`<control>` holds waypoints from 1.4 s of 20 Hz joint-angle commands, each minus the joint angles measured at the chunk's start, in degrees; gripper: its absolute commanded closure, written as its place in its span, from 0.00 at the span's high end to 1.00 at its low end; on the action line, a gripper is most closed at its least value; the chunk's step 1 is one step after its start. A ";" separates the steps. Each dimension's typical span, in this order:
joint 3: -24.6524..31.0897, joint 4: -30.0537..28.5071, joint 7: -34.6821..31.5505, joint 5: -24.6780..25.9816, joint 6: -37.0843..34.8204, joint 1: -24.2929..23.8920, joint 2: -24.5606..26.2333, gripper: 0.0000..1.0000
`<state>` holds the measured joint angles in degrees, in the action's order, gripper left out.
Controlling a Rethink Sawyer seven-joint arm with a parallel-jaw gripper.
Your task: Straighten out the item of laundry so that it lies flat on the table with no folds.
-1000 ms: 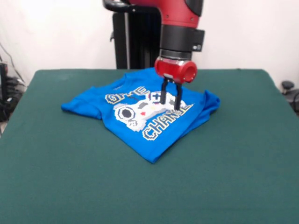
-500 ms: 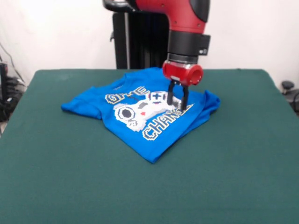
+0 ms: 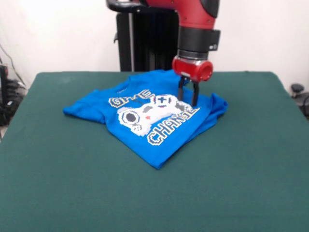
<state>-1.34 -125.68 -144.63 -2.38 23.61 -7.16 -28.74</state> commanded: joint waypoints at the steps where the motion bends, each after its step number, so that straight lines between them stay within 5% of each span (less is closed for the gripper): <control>1: 8.21 -2.98 -16.72 -4.22 1.70 0.74 -0.39 1.00; 11: 8.83 -1.90 -16.76 -8.84 3.19 4.71 -3.60 1.00; 28: 10.51 1.86 -16.89 -9.65 8.61 4.14 1.71 1.00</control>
<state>1.97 -128.21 -144.63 -6.92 28.86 -4.16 -31.06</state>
